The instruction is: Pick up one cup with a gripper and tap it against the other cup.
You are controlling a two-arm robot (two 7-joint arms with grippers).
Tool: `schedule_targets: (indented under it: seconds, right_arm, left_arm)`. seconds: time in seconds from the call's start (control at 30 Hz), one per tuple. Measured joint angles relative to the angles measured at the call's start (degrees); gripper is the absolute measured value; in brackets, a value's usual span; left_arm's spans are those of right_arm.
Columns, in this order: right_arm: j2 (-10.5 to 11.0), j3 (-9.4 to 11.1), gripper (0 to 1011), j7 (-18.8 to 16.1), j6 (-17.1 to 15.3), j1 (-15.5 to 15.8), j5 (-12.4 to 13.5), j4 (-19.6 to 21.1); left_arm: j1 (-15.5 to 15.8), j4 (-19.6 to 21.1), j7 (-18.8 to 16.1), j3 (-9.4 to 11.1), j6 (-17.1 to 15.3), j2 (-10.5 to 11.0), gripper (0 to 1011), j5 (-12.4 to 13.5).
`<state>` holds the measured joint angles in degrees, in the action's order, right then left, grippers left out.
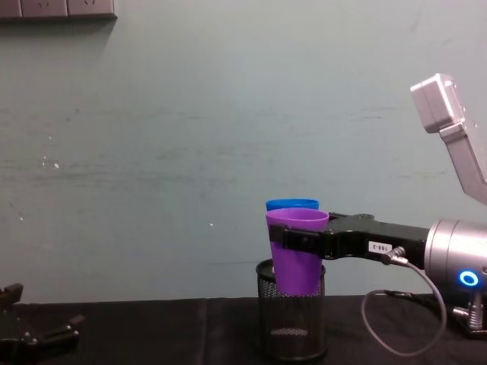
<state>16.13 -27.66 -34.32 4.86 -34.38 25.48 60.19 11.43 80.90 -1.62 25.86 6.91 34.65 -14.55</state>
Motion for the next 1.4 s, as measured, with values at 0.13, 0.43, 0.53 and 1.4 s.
schedule_targets:
  seconds: [0.13,0.43,0.53,1.4]
  right_arm:
    - [-0.25,0.28,728,0.04,-0.01,-0.07,-0.22,-0.01]
    - [-0.33,0.89,728,0.06,-0.44,0.02,-0.24,0.59]
    - [-0.31,1.05,728,0.07,-0.53,0.04,-0.23,0.71]
    - [-0.39,1.48,728,0.00,-1.06,-0.67,-0.13,0.57]
  left_arm:
    - [0.00,0.00,0.00,0.00,0.00,0.00,1000,0.00]
    - [0.00,0.00,0.00,0.00,0.00,0.00,1000,0.00]
    - [0.00,0.00,0.00,0.00,0.00,0.00,1000,0.00]
    - [0.00,0.00,0.00,0.00,0.00,0.00,1000,0.00]
